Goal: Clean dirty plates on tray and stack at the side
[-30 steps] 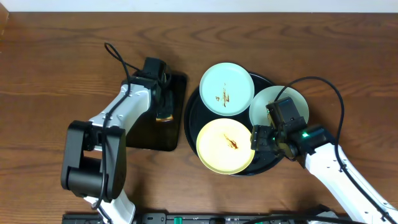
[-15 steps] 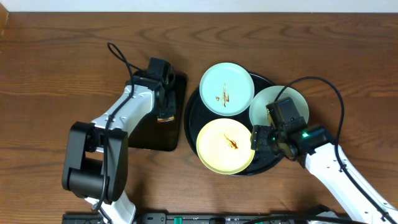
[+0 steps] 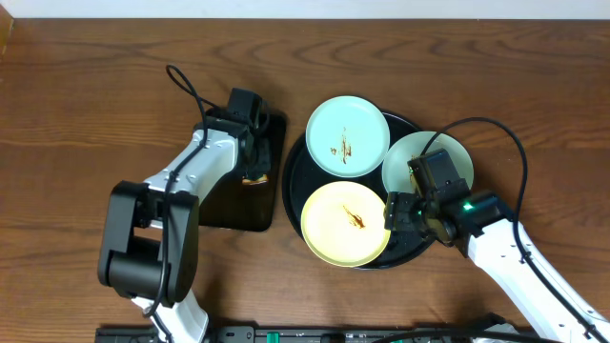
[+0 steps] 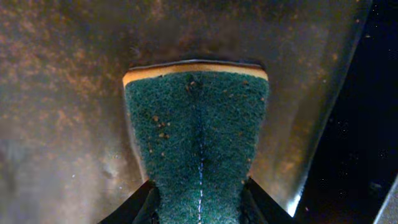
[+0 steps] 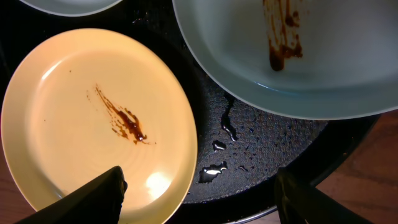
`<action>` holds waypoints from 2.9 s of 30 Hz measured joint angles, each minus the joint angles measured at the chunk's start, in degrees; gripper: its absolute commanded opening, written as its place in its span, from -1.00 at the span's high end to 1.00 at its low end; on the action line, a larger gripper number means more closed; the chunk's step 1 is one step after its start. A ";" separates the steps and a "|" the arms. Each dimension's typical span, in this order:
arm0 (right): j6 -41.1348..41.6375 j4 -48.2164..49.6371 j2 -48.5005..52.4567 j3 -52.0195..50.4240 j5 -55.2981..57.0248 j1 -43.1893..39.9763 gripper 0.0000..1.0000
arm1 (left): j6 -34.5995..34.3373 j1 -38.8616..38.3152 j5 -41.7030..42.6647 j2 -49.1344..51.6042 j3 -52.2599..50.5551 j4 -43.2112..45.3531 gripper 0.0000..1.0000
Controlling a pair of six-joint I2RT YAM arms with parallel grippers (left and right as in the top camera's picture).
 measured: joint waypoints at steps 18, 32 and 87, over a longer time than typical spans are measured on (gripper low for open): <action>0.00 -0.31 0.00 0.00 0.00 0.00 -0.57 | 0.00 0.00 -0.15 0.48 -0.15 1.42 0.85; 0.57 -0.31 0.00 -0.37 -0.48 0.00 0.07 | 4.04 0.00 -0.15 -9.38 0.13 -8.83 0.85; 1.05 18.51 12.68 -9.09 -5.60 0.00 0.97 | 7.58 0.00 -0.11 -13.84 0.13 -11.34 0.85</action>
